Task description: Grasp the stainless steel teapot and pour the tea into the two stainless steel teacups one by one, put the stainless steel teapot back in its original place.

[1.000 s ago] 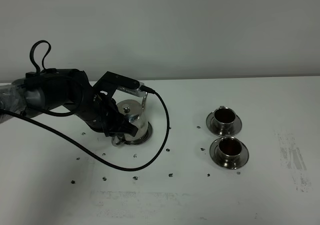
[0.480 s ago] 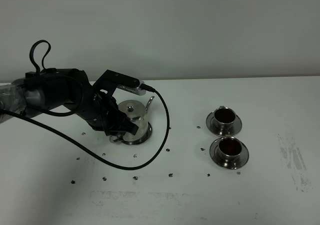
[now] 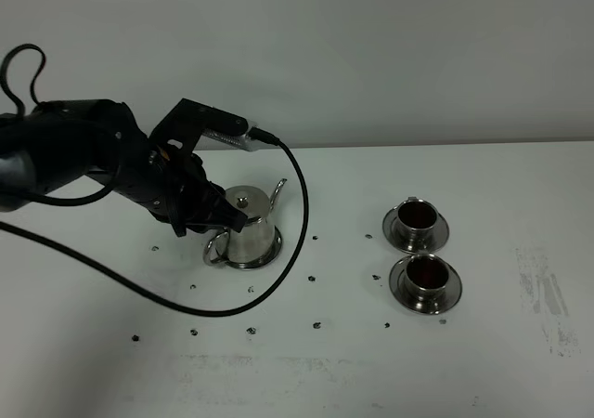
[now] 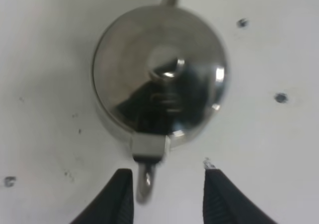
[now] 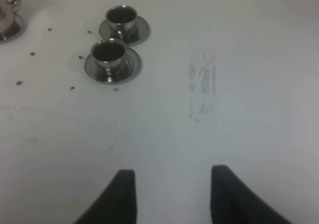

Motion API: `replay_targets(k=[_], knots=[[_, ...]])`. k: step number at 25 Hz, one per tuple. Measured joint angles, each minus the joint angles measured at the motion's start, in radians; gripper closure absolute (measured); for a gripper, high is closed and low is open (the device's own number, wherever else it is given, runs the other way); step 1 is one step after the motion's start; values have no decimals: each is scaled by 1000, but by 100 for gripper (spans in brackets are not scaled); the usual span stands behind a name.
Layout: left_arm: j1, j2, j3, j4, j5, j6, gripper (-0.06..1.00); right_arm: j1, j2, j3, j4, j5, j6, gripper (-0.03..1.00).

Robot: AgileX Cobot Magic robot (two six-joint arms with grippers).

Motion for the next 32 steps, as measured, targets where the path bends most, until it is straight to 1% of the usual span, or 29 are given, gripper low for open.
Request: replay_targets(k=[4, 6, 8, 12, 14, 18, 25, 26, 28, 30, 32], knots=[[-3, -193, 156, 0, -36, 65, 59, 0, 0, 0, 0, 0, 0, 63], [0, -305, 231, 0, -48, 77, 59, 0, 0, 0, 0, 0, 0, 63], [11, -430, 300, -1, -51, 55, 59, 0, 0, 0, 0, 0, 0, 63], [49, -658, 389, 0, -33, -15, 58, 0, 0, 0, 0, 0, 0, 63], [69, -745, 407, 1, -8, -23, 57, 0, 0, 0, 0, 0, 0, 63], [78, -901, 410, 3, 52, -28, 57, 0, 0, 0, 0, 0, 0, 63], [80, -1131, 410, 4, 72, -28, 57, 0, 0, 0, 0, 0, 0, 63], [81, -1159, 410, 12, 75, -28, 57, 0, 0, 0, 0, 0, 0, 63], [81, -1205, 410, 62, 100, -27, 57, 0, 0, 0, 0, 0, 0, 63], [81, -1248, 410, 128, 160, -28, 57, 0, 0, 0, 0, 0, 0, 63], [81, -1284, 410, 189, 262, -46, 57, 0, 0, 0, 0, 0, 0, 63]])
